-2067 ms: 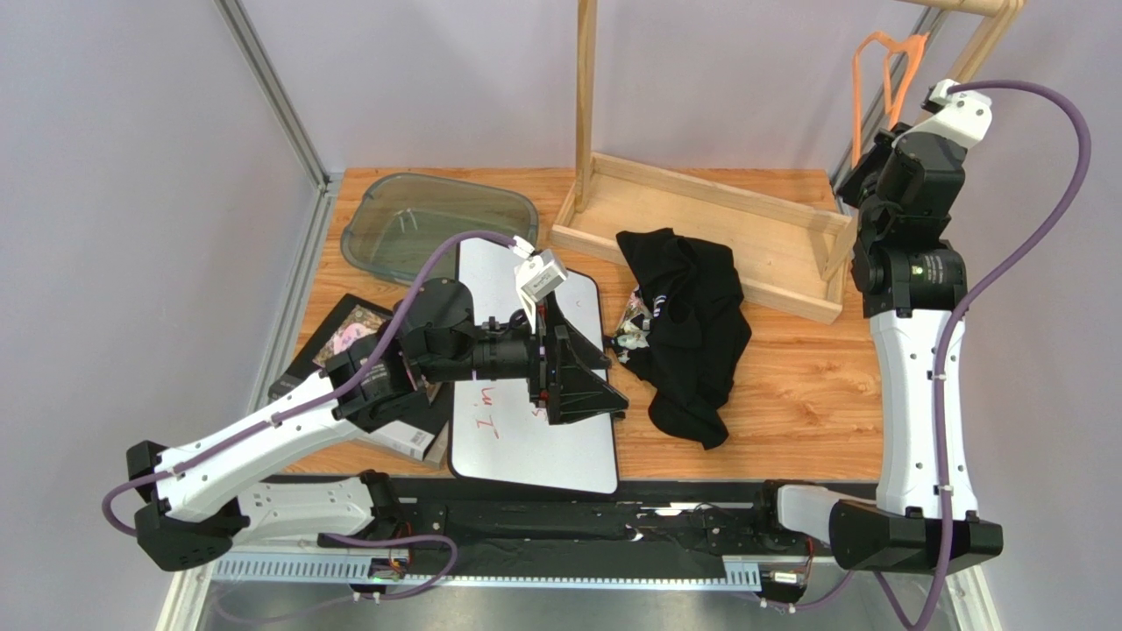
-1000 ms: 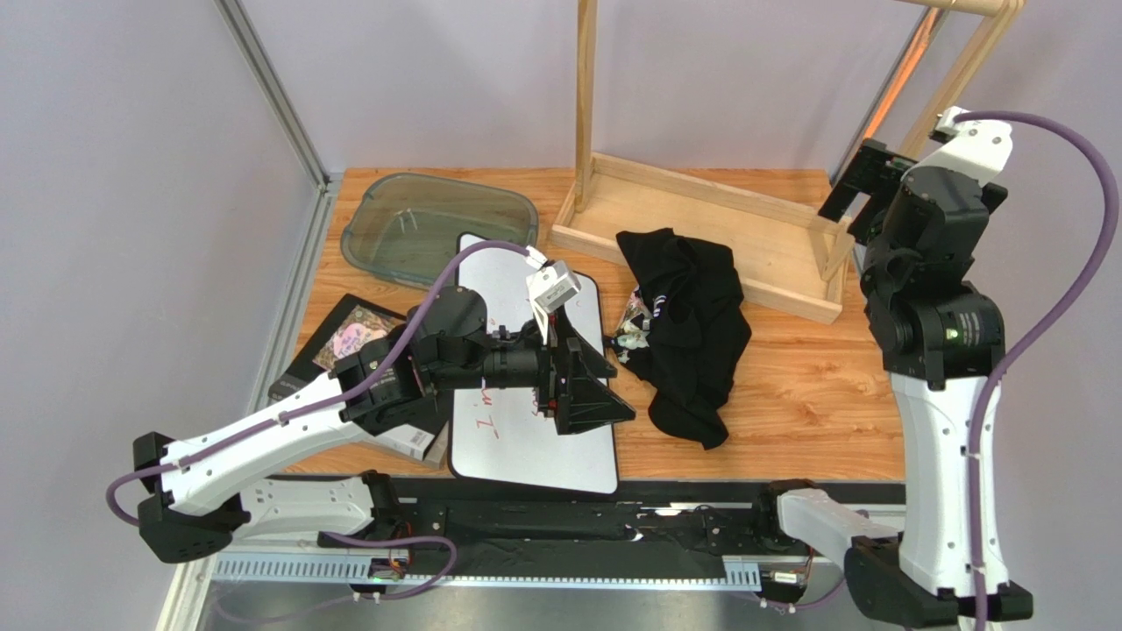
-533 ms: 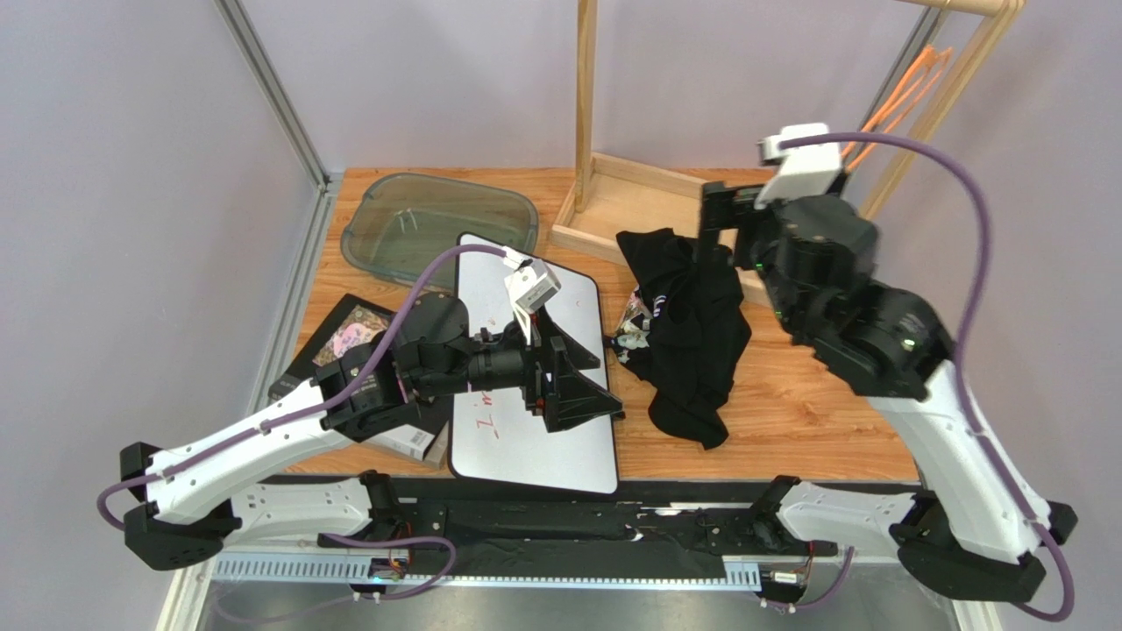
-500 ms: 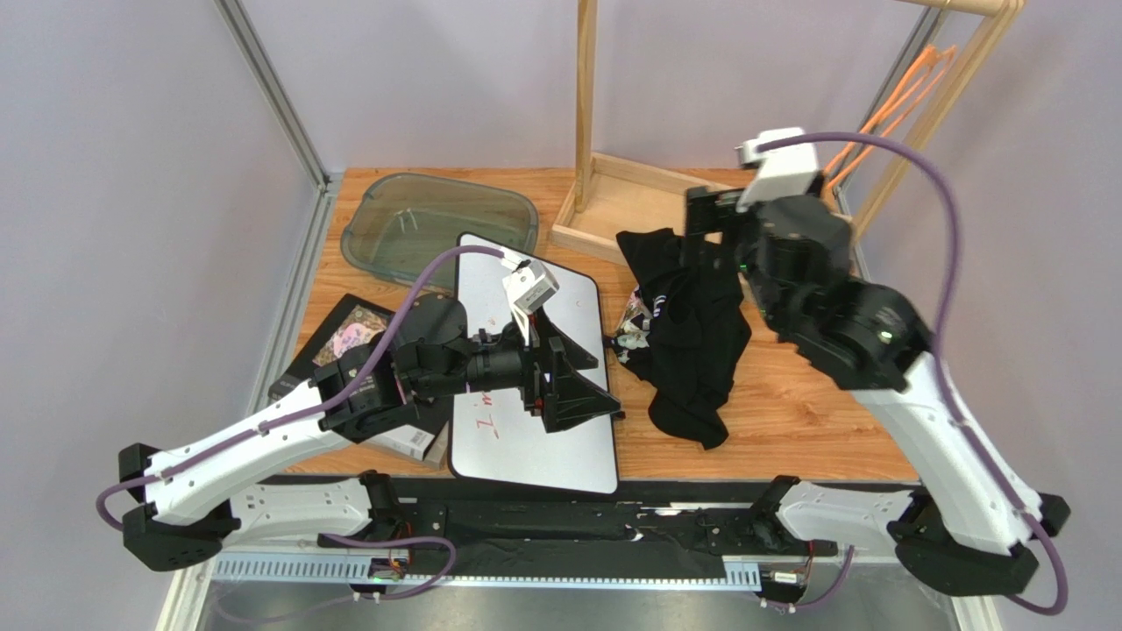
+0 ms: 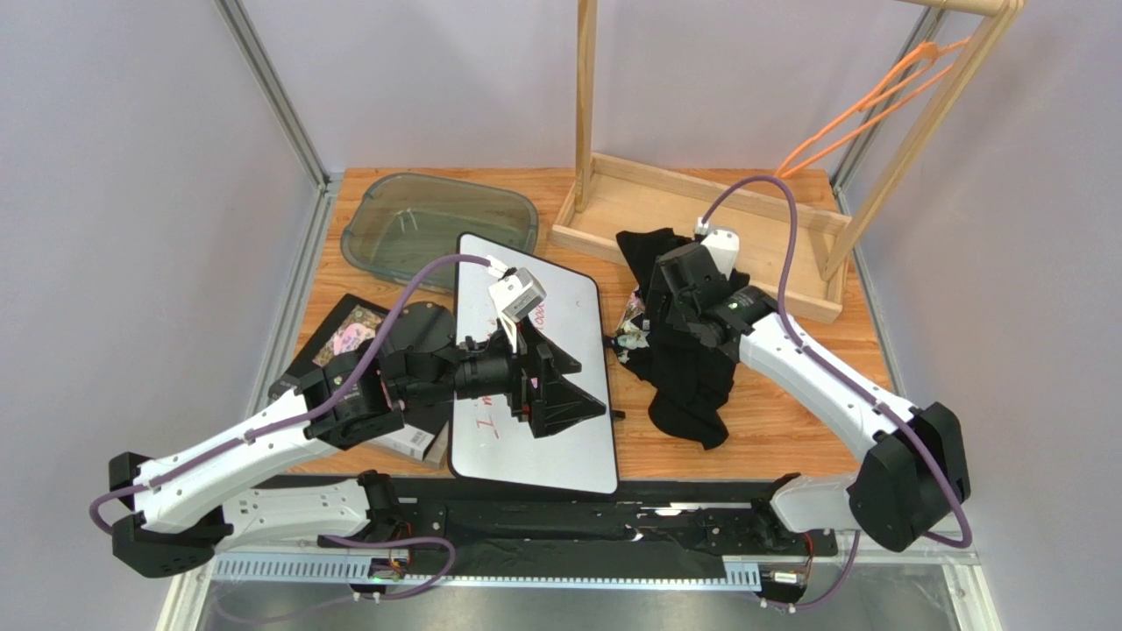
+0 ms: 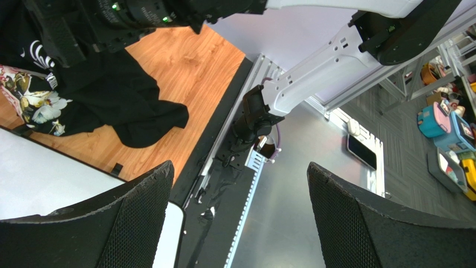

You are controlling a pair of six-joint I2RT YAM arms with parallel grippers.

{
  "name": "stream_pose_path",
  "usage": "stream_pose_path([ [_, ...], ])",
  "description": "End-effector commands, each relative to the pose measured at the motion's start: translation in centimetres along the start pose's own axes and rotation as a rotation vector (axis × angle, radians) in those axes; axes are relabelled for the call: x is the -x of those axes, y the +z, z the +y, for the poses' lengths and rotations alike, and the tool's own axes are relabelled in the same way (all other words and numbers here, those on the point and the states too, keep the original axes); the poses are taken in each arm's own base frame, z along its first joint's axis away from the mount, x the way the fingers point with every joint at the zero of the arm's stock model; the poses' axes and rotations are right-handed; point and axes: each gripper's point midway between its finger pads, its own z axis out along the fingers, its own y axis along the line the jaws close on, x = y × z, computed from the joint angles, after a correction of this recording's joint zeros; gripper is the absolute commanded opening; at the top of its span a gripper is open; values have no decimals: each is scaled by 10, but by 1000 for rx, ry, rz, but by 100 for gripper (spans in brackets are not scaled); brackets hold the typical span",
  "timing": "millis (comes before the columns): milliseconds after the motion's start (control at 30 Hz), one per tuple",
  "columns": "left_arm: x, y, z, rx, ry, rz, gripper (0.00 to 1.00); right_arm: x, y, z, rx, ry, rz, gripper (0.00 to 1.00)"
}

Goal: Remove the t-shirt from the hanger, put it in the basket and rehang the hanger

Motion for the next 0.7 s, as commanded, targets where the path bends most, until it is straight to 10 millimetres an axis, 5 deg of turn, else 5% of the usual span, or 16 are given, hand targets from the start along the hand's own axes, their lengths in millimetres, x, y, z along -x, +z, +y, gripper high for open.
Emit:
stream_pose_path([
  [0, -1, 2, -2, -10, 21, 7, 93, 0, 35, 28, 28, 184, -47, 100],
  [200, -1, -1, 0, 2, 23, 7, 93, -43, 87, 15, -123, 128, 19, 100],
  [367, -6, -1, 14, 74, 28, 26, 93, -42, 91, 15, -106, 118, -19, 89],
  [433, -5, 1, 21, 114, 41, 29, 93, -28, 88, 19, -85, 118, -53, 39],
  [500, -1, 0, 32, 178, 43, 14, 92, -17, 88, 19, -65, 115, -52, 7],
  [533, 2, -2, 36, 202, 38, -7, 91, -10, 85, 22, -39, 120, -52, 0],
  [567, 6, -5, 49, 273, 19, -52, 91, 1, 82, 24, -9, 125, -51, 0],
  [667, 23, -13, 48, 266, 42, -156, 93, 35, 55, 29, 64, 102, -112, 0],
])
